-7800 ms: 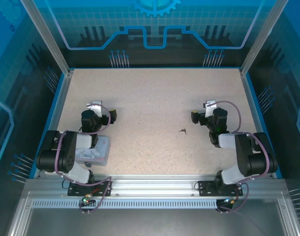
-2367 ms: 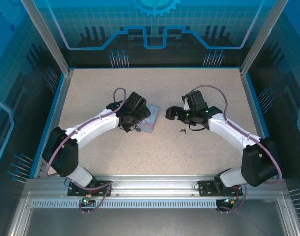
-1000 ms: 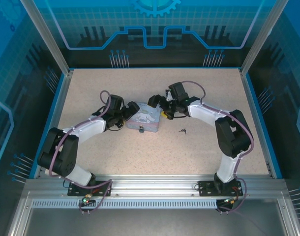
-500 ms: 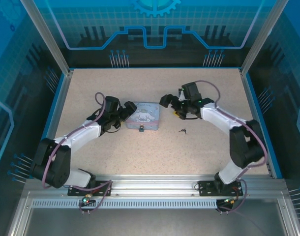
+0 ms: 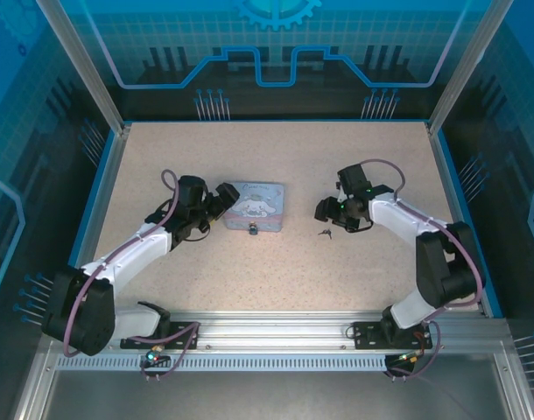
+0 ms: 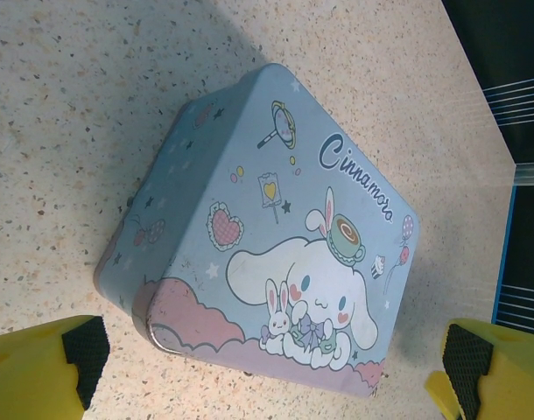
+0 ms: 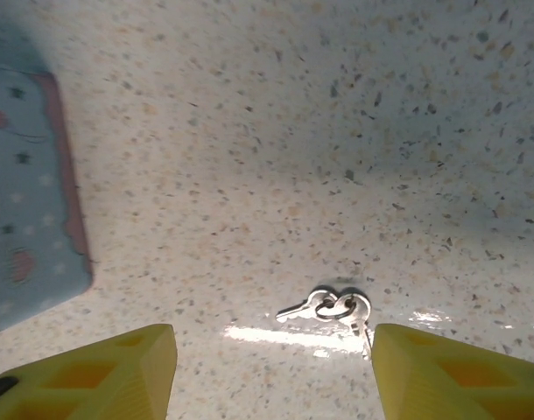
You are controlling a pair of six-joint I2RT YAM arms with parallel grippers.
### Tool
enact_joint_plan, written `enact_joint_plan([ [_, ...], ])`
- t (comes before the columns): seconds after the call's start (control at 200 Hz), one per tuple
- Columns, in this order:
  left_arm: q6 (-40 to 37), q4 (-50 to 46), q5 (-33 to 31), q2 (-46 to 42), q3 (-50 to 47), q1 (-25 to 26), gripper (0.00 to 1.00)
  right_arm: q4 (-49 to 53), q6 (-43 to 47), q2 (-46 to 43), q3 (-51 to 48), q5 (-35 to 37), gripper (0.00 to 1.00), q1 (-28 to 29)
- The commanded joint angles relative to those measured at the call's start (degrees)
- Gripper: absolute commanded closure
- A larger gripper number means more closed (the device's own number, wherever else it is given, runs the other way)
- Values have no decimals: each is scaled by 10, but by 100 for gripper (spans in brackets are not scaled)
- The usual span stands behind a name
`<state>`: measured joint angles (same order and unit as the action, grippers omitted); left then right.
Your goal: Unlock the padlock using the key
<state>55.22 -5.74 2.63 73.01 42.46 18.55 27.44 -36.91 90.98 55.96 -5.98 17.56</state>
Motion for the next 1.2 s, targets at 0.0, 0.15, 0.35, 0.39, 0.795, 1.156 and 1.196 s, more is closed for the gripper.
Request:
enact_joint_plan([
  [0.0, 4, -7, 16, -15, 1, -1, 1, -20, 9, 33, -2, -3, 38, -5],
  [0.15, 10, -1, 19, -12, -4, 0, 1, -39, 8, 71, -3, -28, 38, 0],
  [0.35, 12, 2, 19, -7, -8, 1, 1, -48, -11, 51, -37, -31, 38, 31],
  [0.39, 13, 4, 20, -6, -8, 0, 1, -53, -18, 40, -50, -31, 38, 39],
  [0.795, 15, 19, 35, 21, -6, 2, 1, 0, -31, -20, -80, 76, 37, 89],
  [1.156, -7, -15, 32, 8, 19, 2, 1, 34, 25, 40, -9, 113, 53, 99],
  [1.196, -9, -17, 33, 8, 21, 2, 1, 33, 26, 46, -6, 113, 53, 101],
])
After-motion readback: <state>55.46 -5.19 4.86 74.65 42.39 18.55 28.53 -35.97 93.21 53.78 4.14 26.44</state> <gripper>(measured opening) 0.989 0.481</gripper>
